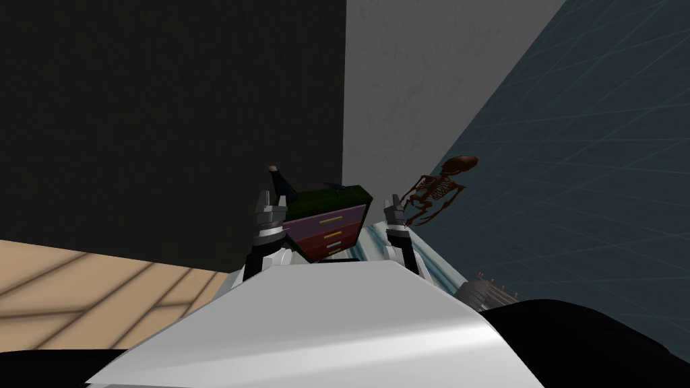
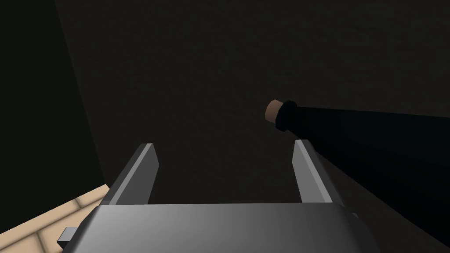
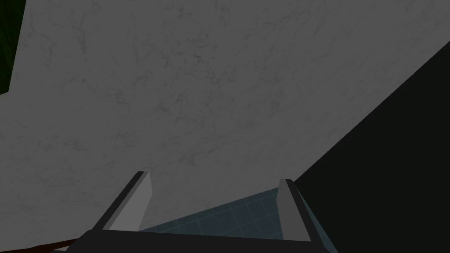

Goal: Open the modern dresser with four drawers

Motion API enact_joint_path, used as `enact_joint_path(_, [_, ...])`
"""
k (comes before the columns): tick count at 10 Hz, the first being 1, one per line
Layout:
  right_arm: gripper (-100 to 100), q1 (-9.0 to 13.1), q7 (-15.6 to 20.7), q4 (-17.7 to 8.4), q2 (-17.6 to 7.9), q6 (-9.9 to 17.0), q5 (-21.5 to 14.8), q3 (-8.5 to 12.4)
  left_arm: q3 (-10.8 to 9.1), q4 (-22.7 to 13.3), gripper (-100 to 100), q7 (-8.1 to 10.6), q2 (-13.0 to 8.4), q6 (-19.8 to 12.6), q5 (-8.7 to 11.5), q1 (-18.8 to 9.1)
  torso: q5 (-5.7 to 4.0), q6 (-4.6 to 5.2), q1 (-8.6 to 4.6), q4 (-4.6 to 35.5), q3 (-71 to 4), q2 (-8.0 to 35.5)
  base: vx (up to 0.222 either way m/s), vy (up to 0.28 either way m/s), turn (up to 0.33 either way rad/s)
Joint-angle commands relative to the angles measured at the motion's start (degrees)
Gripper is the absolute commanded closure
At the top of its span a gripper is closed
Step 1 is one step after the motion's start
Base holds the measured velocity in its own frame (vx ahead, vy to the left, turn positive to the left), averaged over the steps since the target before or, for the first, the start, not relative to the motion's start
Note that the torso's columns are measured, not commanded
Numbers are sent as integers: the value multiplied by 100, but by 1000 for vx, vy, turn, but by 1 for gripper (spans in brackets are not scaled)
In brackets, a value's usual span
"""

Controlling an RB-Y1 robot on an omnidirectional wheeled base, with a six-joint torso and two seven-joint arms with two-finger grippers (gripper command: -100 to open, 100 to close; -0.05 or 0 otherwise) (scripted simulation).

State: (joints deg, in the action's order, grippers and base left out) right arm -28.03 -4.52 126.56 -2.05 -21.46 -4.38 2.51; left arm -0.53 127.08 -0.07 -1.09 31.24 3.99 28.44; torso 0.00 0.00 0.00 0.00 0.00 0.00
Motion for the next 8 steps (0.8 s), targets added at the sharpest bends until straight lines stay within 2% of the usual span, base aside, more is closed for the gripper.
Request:
enact_joint_path(1, [0, 0, 0, 0, 0, 0, 0, 0, 0, 0, 0, 0, 0, 0, 0, 0, 0, 0, 0, 235, -467, 232, 0, 0, 0])
enact_joint_path(8, [0, 0, 0, 2, 0, -1, 0, 0, 0, 2, 0, 0, 0, 1, 0, 0, 0, 0, 0, 3114, -6227, 3116, 0, 0, 0])
